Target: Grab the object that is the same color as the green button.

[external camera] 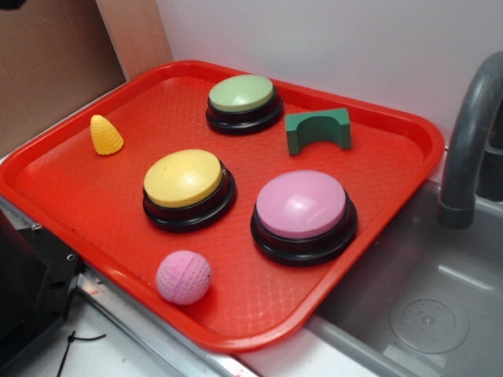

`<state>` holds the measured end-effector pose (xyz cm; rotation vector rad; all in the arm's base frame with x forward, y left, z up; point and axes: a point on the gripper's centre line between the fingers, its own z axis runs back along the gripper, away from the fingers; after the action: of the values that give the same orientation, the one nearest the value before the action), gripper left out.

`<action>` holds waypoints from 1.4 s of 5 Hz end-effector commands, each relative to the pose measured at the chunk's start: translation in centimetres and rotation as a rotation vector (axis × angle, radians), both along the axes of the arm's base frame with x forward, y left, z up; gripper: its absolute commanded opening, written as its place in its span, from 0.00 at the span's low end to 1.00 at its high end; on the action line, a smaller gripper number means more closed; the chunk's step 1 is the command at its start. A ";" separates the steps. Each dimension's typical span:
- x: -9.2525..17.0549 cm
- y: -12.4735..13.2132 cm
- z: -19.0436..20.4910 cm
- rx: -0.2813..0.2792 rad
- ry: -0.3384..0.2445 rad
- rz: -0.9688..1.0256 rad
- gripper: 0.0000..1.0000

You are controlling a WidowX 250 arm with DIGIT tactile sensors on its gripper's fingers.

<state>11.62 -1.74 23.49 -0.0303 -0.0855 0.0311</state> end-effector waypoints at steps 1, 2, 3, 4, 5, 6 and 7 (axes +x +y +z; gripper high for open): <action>0.0 0.0 0.0 0.000 0.000 0.000 1.00; 3.0 0.2 -1.2 0.047 -0.029 -0.127 1.00; 5.6 -0.1 -2.5 0.093 -0.040 -0.212 1.00; 8.4 -0.4 -4.2 0.084 -0.049 -0.301 1.00; 11.0 -1.1 -5.8 0.100 -0.068 -0.352 1.00; 14.8 -2.7 -8.0 0.030 -0.121 -0.457 1.00; 17.2 -4.2 -9.8 0.067 -0.159 -0.509 1.00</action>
<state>28.00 -4.95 11.86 0.0077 -0.1732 -0.4654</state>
